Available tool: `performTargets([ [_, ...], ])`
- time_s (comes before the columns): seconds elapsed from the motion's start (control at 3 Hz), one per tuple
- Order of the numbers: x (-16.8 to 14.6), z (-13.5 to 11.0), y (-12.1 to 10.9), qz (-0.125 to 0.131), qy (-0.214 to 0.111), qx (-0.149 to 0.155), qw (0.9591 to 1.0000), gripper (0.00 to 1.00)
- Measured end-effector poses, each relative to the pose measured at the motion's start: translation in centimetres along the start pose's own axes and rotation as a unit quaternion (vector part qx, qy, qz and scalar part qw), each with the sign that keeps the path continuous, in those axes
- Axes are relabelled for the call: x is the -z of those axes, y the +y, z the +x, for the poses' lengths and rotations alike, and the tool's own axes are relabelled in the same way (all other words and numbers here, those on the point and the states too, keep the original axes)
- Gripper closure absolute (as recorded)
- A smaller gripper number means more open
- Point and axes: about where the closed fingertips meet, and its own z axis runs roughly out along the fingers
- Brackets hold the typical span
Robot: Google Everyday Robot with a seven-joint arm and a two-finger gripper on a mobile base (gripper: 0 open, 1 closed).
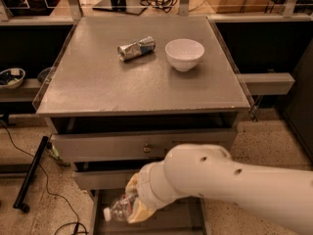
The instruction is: Place water bottle into bottom drawer
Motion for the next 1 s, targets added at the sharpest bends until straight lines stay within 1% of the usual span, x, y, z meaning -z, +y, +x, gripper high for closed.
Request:
performTargets([
  [0.33, -3.4, 1.4, 2.3, -0.008, -0.005, -0.031, 0.9995, 1.00],
  [0.67, -7.3, 3.1, 4.3, -0.012, -0.002, -0.057, 0.9983, 1.00],
  [1.0, -10.9, 4.1, 5.3, -0.012, -0.002, -0.076, 0.9970, 1.00],
])
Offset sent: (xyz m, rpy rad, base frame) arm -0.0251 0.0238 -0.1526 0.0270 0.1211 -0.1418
